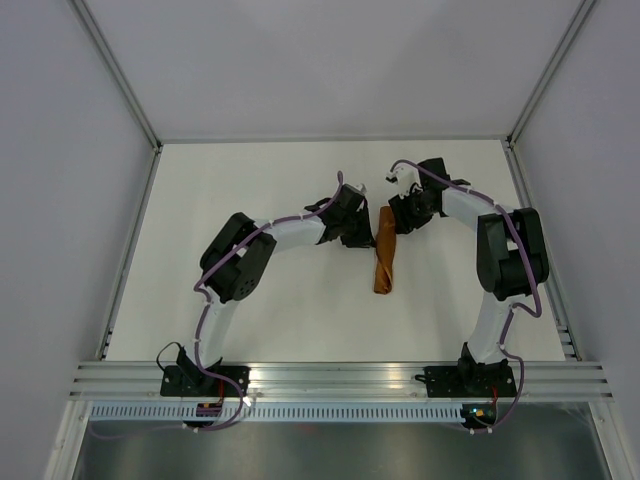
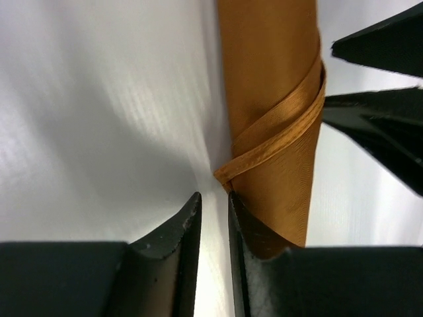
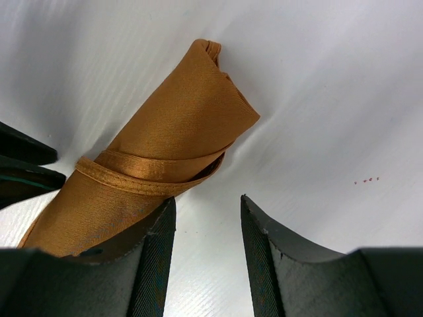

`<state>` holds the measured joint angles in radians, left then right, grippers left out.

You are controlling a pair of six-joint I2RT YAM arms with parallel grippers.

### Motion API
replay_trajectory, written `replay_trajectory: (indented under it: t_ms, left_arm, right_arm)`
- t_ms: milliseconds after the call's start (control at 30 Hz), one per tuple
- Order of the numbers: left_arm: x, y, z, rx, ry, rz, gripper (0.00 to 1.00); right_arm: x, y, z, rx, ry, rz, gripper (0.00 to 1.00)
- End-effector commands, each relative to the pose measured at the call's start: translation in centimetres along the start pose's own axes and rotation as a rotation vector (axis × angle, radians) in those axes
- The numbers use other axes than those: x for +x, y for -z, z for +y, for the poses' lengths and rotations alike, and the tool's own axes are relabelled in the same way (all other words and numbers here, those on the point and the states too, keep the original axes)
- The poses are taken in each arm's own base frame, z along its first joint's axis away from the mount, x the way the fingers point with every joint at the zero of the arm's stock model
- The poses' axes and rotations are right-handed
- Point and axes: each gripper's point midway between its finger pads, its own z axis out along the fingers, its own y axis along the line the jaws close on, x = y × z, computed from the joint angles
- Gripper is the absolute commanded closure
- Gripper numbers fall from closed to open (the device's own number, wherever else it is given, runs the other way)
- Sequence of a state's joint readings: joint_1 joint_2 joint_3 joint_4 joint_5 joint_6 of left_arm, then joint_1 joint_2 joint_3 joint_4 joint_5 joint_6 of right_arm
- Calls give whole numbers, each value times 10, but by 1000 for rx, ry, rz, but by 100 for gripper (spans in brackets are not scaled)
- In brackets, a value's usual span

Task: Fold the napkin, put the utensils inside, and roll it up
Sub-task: Roll the napkin with the utensil

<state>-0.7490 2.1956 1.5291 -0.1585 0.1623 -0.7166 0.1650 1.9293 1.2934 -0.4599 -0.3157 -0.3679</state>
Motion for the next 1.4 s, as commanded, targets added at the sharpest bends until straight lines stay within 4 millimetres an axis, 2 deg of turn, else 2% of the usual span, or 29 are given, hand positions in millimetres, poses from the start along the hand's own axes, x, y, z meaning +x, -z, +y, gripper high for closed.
replay_trajectory:
  t_ms: [0,267,400,467,533,567,600,633,667,700,733,767,800,833,867,900,967,1000,1100,1133,1200,1367]
  left_arm:
    - [-20,32,-4,15,-37,-44,71]
    - [-46,63,-15,52,-60,-109,69]
    - [-55,83,-19,76,-68,-137,69]
    - [-61,101,-29,106,-92,-159,69]
    - [-62,114,-31,109,-113,-166,69]
    - [-66,130,-38,123,-137,-191,69]
    - [-66,138,-40,126,-146,-200,69]
    - [-68,149,-42,130,-164,-219,69]
    - [-73,170,-51,150,-183,-257,68]
    - [-71,179,-50,151,-196,-266,67]
    - [-69,189,-50,148,-208,-270,67]
    - [-74,215,-57,160,-243,-322,66]
    - [-70,222,-53,151,-255,-326,65]
    - [-69,232,-53,146,-271,-339,64]
    - [-65,240,-45,115,-295,-345,62]
    - [-66,262,-48,125,-314,-384,61]
    - [-59,275,-38,97,-344,-402,58]
    - [-58,292,-40,103,-354,-437,57]
    - [-47,300,-26,72,-364,-447,56]
    - [-47,308,-23,65,-366,-472,55]
    - [-43,312,-16,49,-369,-479,55]
    - [-43,326,-12,34,-375,-517,54]
  right_arm:
    - [-21,18,-11,46,-26,-40,50]
    - [-21,29,-16,60,-48,-53,50]
    - [-32,50,-22,62,-68,-107,50]
    - [-36,63,-23,54,-88,-131,50]
    - [-44,89,-28,59,-114,-188,50]
    - [-46,102,-34,66,-131,-218,49]
    - [-55,122,-30,68,-119,-269,48]
    - [-56,138,-37,87,-140,-301,46]
    - [-54,153,-46,109,-154,-328,45]
    - [-61,177,-44,136,-140,-377,44]
    - [-62,190,-47,155,-143,-404,42]
    - [-57,202,-53,179,-161,-423,40]
    - [-58,221,-51,204,-149,-456,39]
    - [-53,228,-51,217,-155,-454,38]
    - [-50,243,-53,249,-146,-472,38]
    - [-45,247,-51,253,-151,-460,37]
    - [-36,256,-50,280,-151,-454,37]
    - [-33,259,-49,287,-156,-454,37]
    - [-23,264,-44,305,-170,-461,37]
    - [-20,262,-45,315,-174,-465,36]
    - [-17,268,-49,359,-173,-479,35]
    - [-8,263,-49,368,-204,-483,35]
